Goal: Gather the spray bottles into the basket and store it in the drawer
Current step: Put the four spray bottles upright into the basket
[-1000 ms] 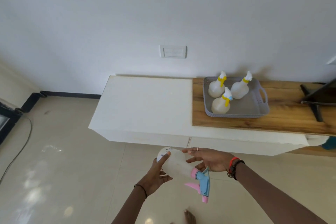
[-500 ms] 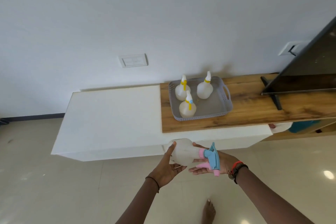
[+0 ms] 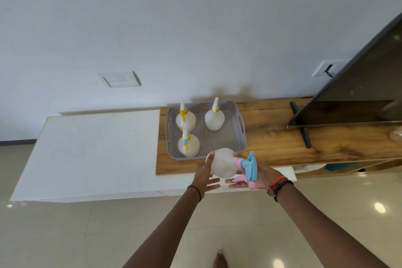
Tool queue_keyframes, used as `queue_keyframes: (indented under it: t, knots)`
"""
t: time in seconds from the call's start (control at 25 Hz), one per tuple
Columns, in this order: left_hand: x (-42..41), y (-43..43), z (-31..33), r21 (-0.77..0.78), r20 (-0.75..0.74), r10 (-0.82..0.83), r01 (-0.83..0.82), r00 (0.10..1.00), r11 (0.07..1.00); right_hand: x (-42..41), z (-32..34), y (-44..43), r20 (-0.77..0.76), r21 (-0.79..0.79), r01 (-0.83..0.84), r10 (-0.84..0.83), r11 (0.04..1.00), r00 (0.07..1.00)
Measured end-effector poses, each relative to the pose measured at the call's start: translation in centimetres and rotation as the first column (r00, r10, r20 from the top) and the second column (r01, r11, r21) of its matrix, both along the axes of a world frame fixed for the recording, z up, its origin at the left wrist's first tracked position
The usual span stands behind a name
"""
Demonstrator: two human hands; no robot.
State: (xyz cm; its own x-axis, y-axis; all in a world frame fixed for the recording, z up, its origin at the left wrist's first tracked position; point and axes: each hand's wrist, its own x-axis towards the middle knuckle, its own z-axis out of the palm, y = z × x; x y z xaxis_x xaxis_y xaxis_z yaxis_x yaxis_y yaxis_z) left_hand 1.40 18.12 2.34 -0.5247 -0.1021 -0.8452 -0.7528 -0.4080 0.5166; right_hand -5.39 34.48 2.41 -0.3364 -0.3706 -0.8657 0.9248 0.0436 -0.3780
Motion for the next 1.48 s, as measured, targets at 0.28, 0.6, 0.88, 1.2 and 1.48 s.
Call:
queue_keyframes:
  t: [0.28,0.6,0.88,1.2,1.48]
  knots:
    - [-7.1,1.9,-1.9,-0.202,-0.174,0.054,-0.089,0.983,0.975,-6.6,-2.6,0.6,0.044,-0.082,0.118,-0.114,0.99,0.992]
    - [-10.6,0.3,-4.9,-0.063,-0.18,0.04,-0.053,0.983,0.997,-10.6,-3.6,-2.0,-0.127,0.122,-0.031,0.046,0.992,0.991]
    - [-12.2,-1.4,-9.1,-0.021,-0.158,-0.006,0.003,0.987,1.0,-12.4,-6.8,-4.6,-0.099,0.263,-0.032,0.06,0.964,0.993]
    - [-13.4,-2.2,-12.8,-0.149,-0.109,-0.081,0.064,0.991,0.987,-13.6,-10.8,-6.2,-0.089,0.318,-0.005,0.035,0.948,0.995]
    - [-14.3,-2.4,-14.5,-0.21,-0.086,-0.111,0.091,0.99,0.974,-14.1,-12.4,-6.6,-0.1,0.367,0.004,0.036,0.93,0.994]
